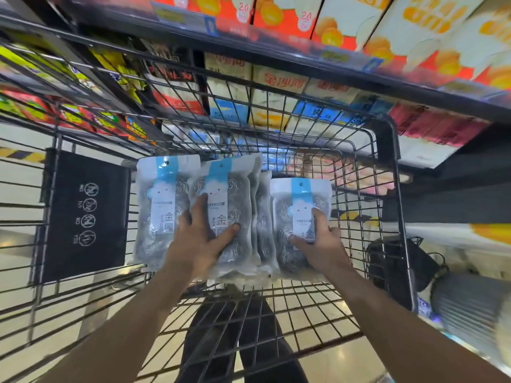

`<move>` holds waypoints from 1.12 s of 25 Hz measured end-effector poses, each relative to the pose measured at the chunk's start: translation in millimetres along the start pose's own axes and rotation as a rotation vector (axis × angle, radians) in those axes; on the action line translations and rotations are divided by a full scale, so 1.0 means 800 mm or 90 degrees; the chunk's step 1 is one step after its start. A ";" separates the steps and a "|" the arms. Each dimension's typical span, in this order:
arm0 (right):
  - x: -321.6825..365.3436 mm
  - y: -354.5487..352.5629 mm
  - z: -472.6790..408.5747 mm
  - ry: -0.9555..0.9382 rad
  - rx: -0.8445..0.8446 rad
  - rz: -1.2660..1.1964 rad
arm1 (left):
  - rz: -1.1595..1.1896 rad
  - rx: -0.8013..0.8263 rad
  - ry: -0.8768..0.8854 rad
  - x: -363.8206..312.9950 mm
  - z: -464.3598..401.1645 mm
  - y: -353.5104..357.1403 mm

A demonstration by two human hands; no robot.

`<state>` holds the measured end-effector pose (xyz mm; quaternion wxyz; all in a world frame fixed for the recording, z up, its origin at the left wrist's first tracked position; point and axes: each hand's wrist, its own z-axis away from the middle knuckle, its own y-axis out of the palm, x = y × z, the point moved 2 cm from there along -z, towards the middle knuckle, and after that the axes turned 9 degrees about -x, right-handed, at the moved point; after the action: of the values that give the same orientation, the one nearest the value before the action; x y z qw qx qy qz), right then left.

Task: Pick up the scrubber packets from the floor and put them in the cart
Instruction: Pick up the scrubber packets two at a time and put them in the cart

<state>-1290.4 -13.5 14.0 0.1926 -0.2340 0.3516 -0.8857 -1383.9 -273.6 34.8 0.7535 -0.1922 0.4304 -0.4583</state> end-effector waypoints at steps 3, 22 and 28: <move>0.019 -0.026 0.018 -0.030 0.004 0.192 | -0.087 0.007 0.007 -0.007 0.000 -0.021; 0.000 -0.369 0.322 -0.144 -0.456 0.136 | -0.326 -0.278 0.499 -0.359 0.233 -0.245; -0.085 -0.376 0.414 0.107 -0.526 0.080 | -0.386 -0.167 0.723 -0.455 0.282 -0.177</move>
<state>-1105.7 48.6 422.9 0.1070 -0.1967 0.7053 -0.6726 -1348.3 -57.3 429.4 0.2166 -0.1236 0.7402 -0.6244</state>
